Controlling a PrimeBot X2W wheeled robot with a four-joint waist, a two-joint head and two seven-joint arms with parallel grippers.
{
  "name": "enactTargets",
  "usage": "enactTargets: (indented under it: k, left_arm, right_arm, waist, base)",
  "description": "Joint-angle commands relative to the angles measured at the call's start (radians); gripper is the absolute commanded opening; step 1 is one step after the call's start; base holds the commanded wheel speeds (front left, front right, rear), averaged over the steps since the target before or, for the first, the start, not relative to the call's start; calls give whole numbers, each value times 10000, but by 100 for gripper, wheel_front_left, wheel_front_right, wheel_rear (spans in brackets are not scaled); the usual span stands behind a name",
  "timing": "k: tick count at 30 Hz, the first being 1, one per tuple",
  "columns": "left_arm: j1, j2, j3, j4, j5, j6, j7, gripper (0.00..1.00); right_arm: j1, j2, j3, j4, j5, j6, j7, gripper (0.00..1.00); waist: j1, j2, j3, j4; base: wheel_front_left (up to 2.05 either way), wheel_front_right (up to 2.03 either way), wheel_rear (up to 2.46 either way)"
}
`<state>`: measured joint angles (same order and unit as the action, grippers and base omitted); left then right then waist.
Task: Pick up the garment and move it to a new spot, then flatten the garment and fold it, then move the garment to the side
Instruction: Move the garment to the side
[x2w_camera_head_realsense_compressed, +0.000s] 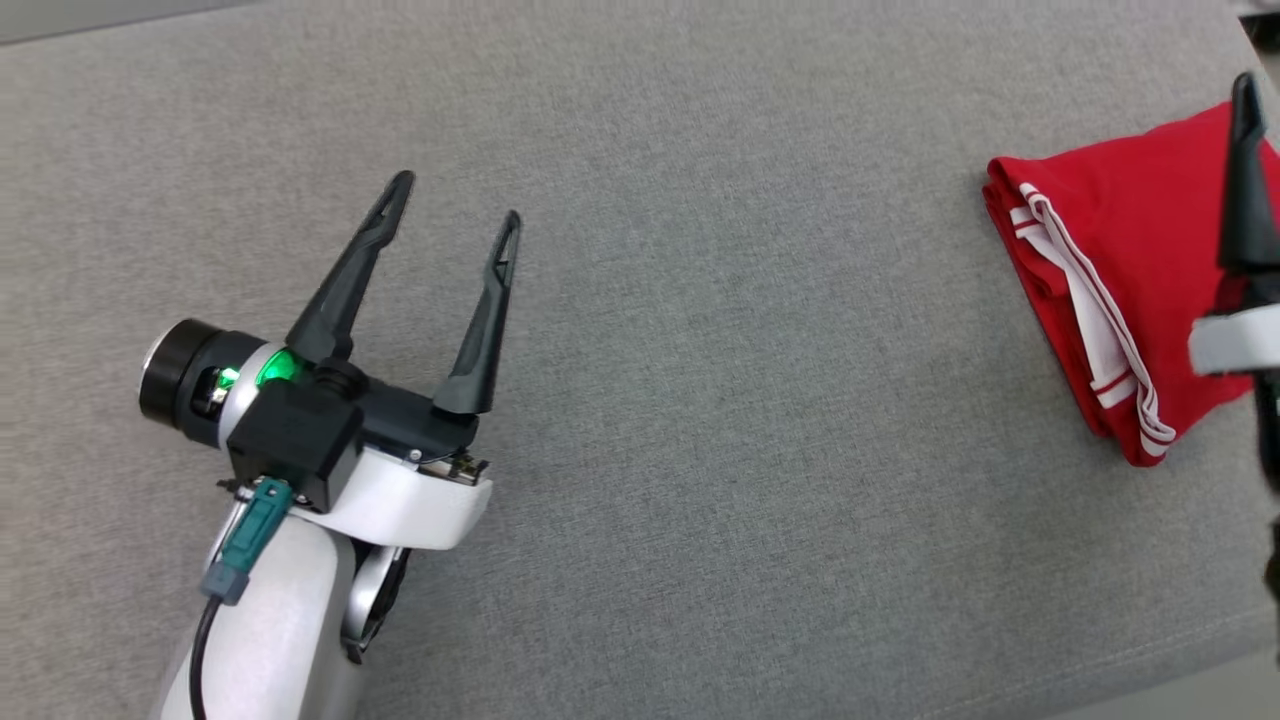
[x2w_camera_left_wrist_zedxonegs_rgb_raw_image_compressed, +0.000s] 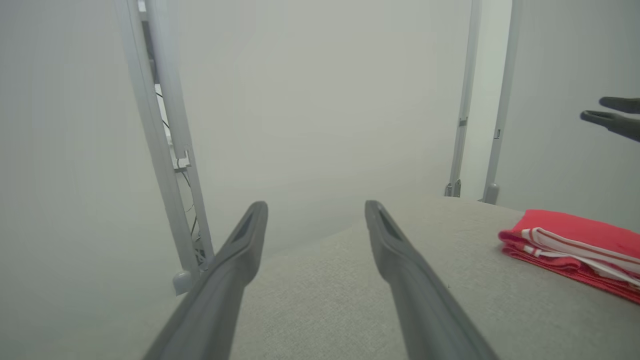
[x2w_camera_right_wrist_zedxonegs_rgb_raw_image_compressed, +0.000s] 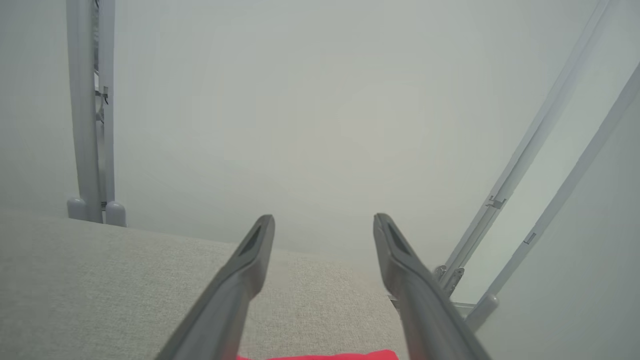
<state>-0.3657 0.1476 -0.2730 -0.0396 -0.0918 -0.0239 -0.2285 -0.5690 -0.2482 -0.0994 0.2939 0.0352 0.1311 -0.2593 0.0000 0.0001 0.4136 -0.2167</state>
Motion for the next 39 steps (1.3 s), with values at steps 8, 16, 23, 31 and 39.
enactTargets:
  k: [8,16,23,31,39]
  left_arm:
    - [892,22,692,339,-484,565,-271,100]
    - [1709,-16,1099,521,-769,826,-344,100]
    - [2538,-88,1330,713,-938,900,-379,100]
    - [3231,-203,1340,965,-952,809,-372,100]
    - [3639,-315,1405,1226,-968,889,-369,100]
  right_arm:
    - [2189,1238,-11,-2216,367,-7,-43,100]
    - [3708,1821,101,-2680,437,-7,62,100]
    - [4760,1959,-193,-2599,398,-7,203,100]
    - [5602,1973,-232,-2593,548,-7,427,100]
    - [6115,1968,-20,-2728,709,-6,646,100]
  waist:
    - [0,-1,-1213,882]
    - [0,-1,-1877,1278]
    - [0,-1,-2565,1408]
    - [0,-1,-3139,1531]
    - [0,-1,-3574,1737]
  base:
    - [0,0,0]
    - [0,0,0]
    - [0,0,0]
    - [0,0,0]
    - [0,0,0]
